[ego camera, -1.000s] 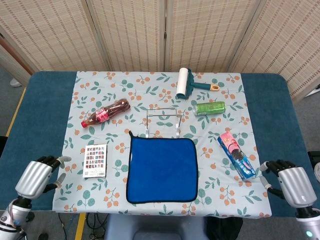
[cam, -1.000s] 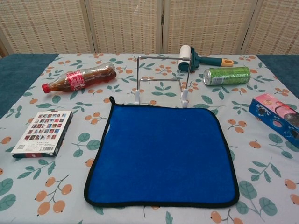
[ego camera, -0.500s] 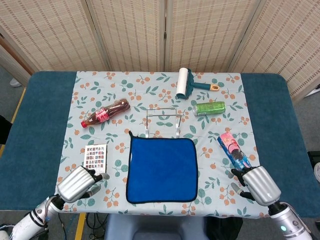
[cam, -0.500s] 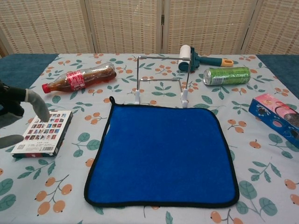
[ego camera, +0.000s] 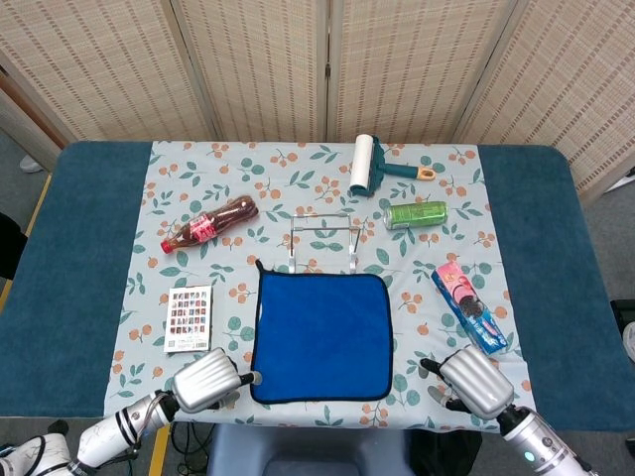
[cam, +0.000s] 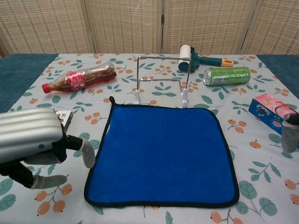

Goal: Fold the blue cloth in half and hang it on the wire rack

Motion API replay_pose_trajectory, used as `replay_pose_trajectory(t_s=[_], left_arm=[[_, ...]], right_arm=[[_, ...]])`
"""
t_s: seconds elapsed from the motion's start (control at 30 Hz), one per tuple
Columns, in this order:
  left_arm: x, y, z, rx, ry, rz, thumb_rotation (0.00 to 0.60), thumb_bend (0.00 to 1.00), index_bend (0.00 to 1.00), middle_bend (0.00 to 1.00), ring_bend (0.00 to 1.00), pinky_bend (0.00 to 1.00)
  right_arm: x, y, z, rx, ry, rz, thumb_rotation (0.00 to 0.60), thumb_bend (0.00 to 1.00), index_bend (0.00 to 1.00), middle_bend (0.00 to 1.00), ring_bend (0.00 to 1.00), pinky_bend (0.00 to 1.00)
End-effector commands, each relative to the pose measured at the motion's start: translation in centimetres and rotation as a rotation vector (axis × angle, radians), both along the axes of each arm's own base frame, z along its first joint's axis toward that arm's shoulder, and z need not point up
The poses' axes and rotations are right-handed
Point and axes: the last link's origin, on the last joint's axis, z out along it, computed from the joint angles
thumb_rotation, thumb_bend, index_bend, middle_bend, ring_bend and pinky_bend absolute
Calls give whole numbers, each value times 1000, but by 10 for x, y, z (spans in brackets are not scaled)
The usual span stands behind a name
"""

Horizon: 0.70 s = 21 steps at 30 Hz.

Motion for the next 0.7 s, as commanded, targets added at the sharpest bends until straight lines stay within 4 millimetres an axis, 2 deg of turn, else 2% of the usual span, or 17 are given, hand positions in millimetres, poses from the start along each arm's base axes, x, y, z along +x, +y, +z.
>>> replay_pose_trajectory(t_s=[0.03,0.7], left_arm=[[2,-1,-12,-14,17,-11,600,326,380,984,845,942],[-6,-5,-49,-10,71,-38,600,326,367,992,852,945]], right_arm=[[0,0,-2,8,3,-2,600,331,480,882,839,934],[-8,-4,1,23,28,-24,600,331,480,893,849,939]])
